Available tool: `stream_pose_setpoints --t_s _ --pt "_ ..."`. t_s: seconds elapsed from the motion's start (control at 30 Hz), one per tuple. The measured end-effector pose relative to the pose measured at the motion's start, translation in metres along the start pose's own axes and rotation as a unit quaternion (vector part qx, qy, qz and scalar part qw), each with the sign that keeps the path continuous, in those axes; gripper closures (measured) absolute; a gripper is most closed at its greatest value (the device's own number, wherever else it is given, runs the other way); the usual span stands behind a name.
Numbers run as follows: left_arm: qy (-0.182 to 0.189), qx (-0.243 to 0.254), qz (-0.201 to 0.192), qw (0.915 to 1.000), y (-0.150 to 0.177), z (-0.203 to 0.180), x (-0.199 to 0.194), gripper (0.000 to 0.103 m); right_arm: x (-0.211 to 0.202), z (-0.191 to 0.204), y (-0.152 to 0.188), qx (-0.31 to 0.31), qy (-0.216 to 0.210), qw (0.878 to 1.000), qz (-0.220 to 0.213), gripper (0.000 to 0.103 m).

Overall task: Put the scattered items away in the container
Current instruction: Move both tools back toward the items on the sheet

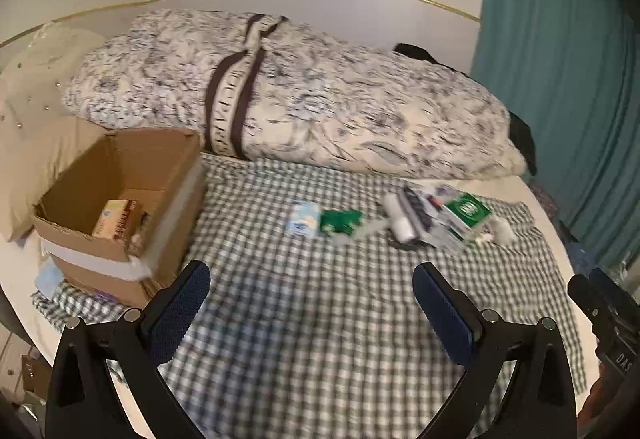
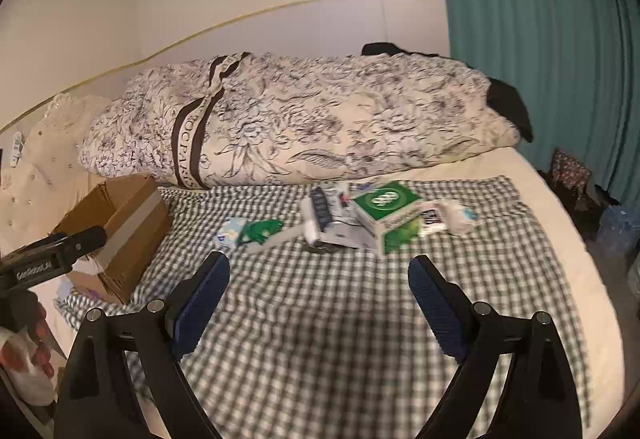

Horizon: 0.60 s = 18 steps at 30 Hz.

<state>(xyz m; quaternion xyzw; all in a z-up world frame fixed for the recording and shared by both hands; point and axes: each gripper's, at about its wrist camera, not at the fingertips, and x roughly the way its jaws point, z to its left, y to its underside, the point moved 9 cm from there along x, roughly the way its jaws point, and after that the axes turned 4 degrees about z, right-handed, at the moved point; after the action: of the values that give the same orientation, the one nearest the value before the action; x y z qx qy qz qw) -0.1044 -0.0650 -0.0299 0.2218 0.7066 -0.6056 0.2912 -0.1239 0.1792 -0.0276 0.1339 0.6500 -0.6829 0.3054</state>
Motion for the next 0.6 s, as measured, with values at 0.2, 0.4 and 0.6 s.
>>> stream_pose_setpoints --t_s 0.2,0.4,0.6 --pt "0.013 0.025 0.006 0.9996 0.016 -0.036 -0.014 0.000 -0.035 -0.022 0.015 -0.022 0.018 0.999 -0.015 0.012" --pt "0.024 0.033 0.021 0.9989 0.028 -0.054 -0.011 0.000 -0.047 -0.031 0.027 -0.033 0.022 0.999 -0.011 0.012" --pt "0.037 0.050 0.047 0.9969 0.032 -0.078 0.011 0.000 -0.043 -0.043 0.035 -0.039 0.025 0.999 -0.003 0.012"
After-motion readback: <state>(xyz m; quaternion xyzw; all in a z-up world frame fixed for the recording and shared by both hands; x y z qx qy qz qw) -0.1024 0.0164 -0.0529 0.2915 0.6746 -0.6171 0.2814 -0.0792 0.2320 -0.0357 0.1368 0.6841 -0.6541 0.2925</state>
